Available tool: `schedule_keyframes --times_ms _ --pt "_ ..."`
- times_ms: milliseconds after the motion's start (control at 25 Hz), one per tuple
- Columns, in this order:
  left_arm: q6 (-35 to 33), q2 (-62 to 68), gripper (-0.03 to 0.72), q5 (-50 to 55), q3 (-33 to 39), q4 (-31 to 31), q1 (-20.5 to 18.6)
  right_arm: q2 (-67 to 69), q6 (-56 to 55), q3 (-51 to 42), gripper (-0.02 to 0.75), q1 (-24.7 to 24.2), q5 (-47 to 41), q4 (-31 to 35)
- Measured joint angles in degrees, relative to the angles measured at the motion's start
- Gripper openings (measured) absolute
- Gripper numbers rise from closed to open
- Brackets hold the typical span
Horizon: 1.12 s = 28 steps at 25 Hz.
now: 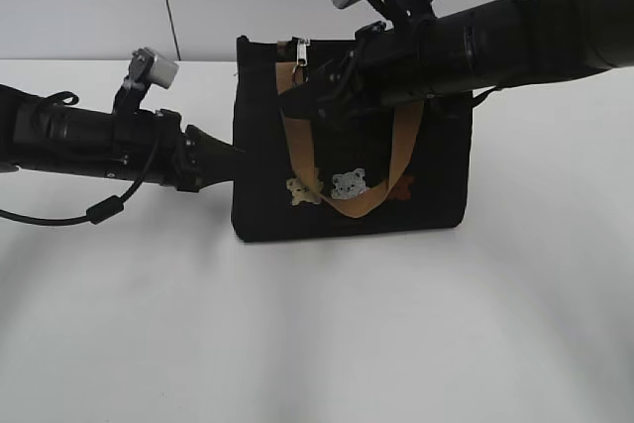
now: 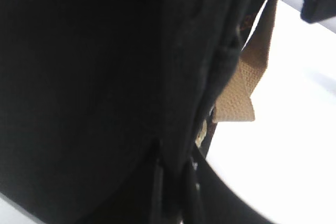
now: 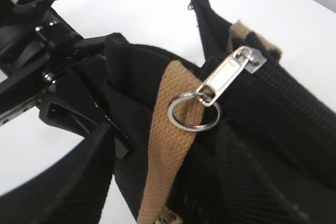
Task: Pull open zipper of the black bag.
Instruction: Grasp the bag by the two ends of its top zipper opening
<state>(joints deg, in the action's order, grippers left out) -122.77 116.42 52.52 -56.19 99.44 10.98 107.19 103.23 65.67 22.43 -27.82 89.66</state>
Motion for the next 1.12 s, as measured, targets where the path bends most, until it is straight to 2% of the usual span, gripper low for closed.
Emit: schedule_keyframes --times_ms 200,760,1120 --pt "0.0 0.0 0.034 0.0 0.0 0.3 0.0 0.1 2.8 0.0 0.47 0.0 0.4 3.6" --pt "0.0 0.0 0.034 -0.3 0.0 0.3 0.0 1.7 3.8 0.2 0.469 0.0 -0.3 5.8" --pt "0.0 0.0 0.034 -0.4 0.0 0.3 0.0 1.8 5.1 0.2 0.351 -0.1 -0.2 8.4"
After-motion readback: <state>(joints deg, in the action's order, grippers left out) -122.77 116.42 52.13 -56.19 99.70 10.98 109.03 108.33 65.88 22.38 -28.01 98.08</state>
